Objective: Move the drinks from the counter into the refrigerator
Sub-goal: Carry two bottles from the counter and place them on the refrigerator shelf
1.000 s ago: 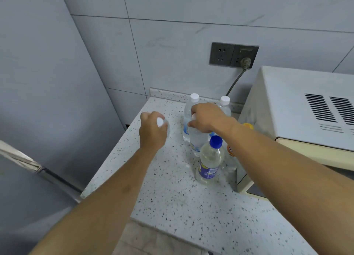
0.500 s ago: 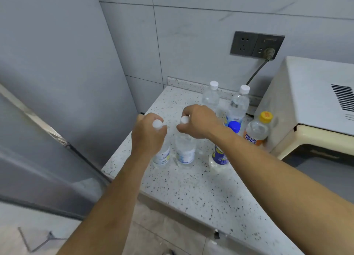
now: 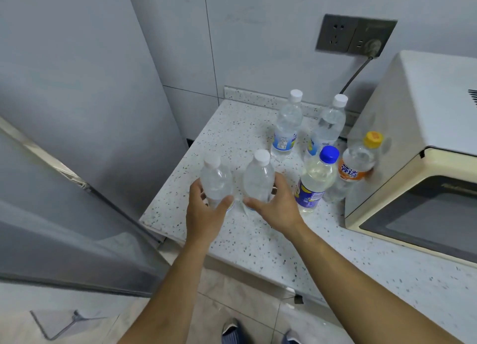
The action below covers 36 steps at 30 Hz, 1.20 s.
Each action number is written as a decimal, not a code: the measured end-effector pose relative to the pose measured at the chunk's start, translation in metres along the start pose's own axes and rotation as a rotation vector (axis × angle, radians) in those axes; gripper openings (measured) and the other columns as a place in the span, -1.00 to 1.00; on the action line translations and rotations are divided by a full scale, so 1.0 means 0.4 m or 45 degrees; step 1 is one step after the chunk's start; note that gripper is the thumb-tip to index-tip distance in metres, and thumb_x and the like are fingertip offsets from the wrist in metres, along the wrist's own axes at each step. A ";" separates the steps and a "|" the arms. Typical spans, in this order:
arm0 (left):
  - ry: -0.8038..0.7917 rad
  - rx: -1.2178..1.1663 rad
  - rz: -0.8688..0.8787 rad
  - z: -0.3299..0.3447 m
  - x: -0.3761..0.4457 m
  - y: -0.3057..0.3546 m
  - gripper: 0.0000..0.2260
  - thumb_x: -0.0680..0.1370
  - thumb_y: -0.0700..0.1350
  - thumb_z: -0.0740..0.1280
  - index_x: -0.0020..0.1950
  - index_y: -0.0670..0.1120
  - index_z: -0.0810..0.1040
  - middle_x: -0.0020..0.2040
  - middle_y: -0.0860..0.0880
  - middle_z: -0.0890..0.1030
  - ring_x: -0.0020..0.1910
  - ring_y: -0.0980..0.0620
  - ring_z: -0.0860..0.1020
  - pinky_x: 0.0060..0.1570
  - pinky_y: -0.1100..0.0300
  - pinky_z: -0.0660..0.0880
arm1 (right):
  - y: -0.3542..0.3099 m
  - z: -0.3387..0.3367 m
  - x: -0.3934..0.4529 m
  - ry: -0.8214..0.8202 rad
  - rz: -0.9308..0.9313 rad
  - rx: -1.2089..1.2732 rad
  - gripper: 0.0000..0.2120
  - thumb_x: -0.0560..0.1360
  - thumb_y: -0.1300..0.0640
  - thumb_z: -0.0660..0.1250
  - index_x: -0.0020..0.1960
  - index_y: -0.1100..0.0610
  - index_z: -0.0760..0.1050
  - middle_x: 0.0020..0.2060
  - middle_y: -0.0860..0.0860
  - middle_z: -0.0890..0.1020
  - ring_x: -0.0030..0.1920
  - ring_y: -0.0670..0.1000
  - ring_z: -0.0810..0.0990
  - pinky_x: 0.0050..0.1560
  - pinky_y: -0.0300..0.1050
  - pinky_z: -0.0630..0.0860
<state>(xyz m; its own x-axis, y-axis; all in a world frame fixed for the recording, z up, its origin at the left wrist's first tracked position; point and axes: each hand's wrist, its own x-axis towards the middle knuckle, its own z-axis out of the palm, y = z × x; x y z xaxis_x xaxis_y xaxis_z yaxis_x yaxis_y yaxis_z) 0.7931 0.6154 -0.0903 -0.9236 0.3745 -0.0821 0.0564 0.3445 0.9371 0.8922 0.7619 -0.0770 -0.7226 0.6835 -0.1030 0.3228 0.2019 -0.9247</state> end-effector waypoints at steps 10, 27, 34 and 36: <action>-0.109 -0.067 -0.091 0.008 0.014 -0.047 -0.46 0.36 0.14 0.52 0.20 0.30 0.28 0.09 0.32 0.46 0.04 0.35 0.45 -0.16 0.36 0.36 | 0.053 0.046 -0.017 0.066 0.089 0.164 -0.35 0.31 0.00 0.61 0.29 -0.16 0.37 0.13 -0.24 0.56 0.13 -0.23 0.54 0.07 -0.26 0.49; -0.389 -0.828 -0.372 -0.114 -0.333 -0.107 -0.45 0.41 0.15 0.45 0.33 -0.05 0.52 0.21 -0.12 0.65 0.18 -0.12 0.63 0.01 0.07 0.61 | 0.140 -0.067 -0.320 -0.267 0.298 0.860 -0.49 0.41 0.01 0.43 0.29 0.22 0.50 0.09 0.19 0.69 0.06 0.17 0.70 0.01 0.01 0.63; -0.297 -0.996 -0.785 -0.168 -0.588 -0.156 -0.45 0.42 0.28 0.25 0.07 -0.13 0.72 0.06 -0.25 0.69 -0.09 -0.17 0.70 -0.17 -0.03 0.63 | 0.206 -0.033 -0.493 -0.442 0.750 1.207 -0.60 0.40 -0.12 0.39 -0.05 0.21 0.73 -0.12 0.20 0.70 -0.17 0.15 0.71 -0.16 0.02 0.66; -0.262 -1.025 -0.783 -0.199 -0.649 -0.173 -0.50 0.44 0.24 0.23 0.02 -0.11 0.74 0.02 -0.23 0.70 -0.14 -0.15 0.70 -0.18 -0.03 0.64 | 0.222 0.003 -0.542 -0.490 0.793 1.185 -0.54 0.36 -0.15 0.42 -0.02 0.23 0.71 -0.10 0.24 0.69 -0.17 0.18 0.71 -0.17 0.04 0.65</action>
<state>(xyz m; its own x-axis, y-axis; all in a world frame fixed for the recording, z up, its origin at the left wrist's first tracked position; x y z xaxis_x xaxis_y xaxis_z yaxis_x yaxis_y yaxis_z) 0.9987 0.4260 -0.1069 -0.6199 0.4945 -0.6093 -0.7441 -0.1238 0.6565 1.0768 0.6310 -0.1371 -0.7860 0.1951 -0.5866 0.2302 -0.7883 -0.5706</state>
